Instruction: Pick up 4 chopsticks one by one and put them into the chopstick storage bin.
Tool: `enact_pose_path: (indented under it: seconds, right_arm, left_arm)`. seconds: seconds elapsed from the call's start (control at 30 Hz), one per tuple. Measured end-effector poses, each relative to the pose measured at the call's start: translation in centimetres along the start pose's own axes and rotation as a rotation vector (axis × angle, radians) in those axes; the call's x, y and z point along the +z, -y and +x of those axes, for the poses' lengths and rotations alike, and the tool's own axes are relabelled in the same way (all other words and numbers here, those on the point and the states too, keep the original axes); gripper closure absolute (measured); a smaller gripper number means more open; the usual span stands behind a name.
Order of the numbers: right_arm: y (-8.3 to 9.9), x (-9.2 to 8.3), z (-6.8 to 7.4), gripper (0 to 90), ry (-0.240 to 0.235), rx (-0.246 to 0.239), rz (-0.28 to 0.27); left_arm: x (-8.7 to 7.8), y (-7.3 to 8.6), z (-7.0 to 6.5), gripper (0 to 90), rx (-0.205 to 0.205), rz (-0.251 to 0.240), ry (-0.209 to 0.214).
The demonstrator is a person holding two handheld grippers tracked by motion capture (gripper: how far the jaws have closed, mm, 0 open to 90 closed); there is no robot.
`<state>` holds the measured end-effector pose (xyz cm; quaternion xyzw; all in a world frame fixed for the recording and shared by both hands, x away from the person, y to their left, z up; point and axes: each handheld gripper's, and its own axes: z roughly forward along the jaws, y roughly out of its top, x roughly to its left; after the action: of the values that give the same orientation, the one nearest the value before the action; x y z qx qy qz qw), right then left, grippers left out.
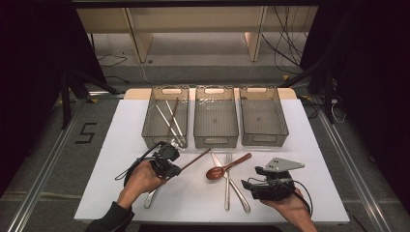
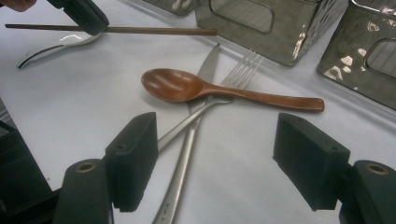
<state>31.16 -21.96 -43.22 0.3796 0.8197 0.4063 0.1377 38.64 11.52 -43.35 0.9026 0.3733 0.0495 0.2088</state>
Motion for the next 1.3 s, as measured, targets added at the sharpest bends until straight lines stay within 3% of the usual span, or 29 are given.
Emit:
enact_pose_path:
  seconds: [0.2,0.43,0.73,1.1,1.3]
  right_arm:
    - [0.0,-0.1,-0.1,31.4,0.001,0.001,-0.004]
    - [0.0,-0.2,-0.1,31.4,0.004,0.004,-0.009]
    - [-0.1,-0.3,-0.1,31.4,0.006,0.005,-0.017]
    - [-0.1,-0.4,-0.2,31.4,0.006,0.008,-0.018]
    - [-0.1,-0.4,-0.2,31.4,0.005,0.009,-0.019]
  left_arm:
    - [-0.9,-0.2,-0.1,85.0,0.011,-0.031,0.013]
    - [-3.5,-0.9,0.1,85.0,0.005,-0.126,0.021]
    - [-5.4,-2.0,2.7,84.9,-0.055,-0.244,0.005]
    - [-6.7,-4.1,7.0,84.9,-0.125,-0.326,-0.051]
    - [-7.1,-5.0,8.6,84.9,-0.160,-0.364,-0.078]
